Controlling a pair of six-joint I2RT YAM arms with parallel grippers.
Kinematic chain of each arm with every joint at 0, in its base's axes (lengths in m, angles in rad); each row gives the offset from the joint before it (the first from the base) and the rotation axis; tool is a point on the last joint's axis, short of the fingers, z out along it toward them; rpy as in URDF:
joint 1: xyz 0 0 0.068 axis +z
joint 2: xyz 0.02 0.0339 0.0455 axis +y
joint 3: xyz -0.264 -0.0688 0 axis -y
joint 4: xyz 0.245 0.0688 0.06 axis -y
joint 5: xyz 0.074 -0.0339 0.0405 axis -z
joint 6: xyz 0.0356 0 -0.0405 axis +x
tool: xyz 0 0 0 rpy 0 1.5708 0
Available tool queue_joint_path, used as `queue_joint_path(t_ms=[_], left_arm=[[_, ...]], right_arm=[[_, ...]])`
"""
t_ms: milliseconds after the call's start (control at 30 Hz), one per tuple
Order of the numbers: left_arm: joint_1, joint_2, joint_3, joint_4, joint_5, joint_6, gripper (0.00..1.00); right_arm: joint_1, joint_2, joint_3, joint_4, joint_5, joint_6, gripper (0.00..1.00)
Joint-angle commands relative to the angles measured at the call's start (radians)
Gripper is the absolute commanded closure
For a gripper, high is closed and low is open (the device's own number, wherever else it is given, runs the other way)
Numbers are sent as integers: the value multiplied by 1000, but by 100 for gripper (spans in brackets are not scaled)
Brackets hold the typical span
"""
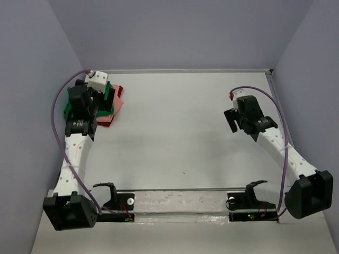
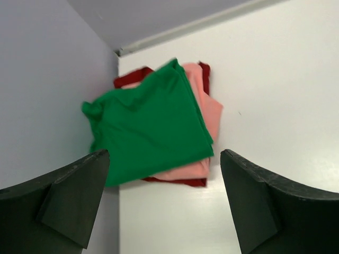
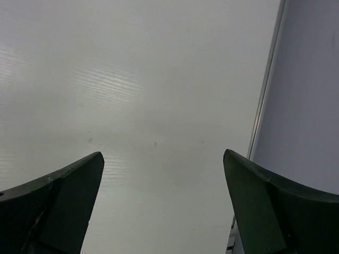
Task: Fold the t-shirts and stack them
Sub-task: Neatly place the folded tshirt to the corner
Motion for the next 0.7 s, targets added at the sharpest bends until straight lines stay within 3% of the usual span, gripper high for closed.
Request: queue_joint_path(t_ms=[0, 167, 300, 433, 667], left_arm=[[-13, -53, -61, 92, 53, -89, 1], [-13, -108, -216, 149, 180, -91, 1], [-3, -218, -367, 270, 206, -99, 1], [32, -359, -559, 397, 289, -134, 1], [53, -352, -605, 422, 381, -163, 1]], right_arm=[[-54, -70, -87, 124, 50, 88, 0], [-198, -165, -160, 210, -62, 166, 0], [-224, -215, -163, 187, -155, 163, 0], [-243, -186, -165, 178, -136, 157, 0], [-264, -149, -140, 135, -152, 172, 0]])
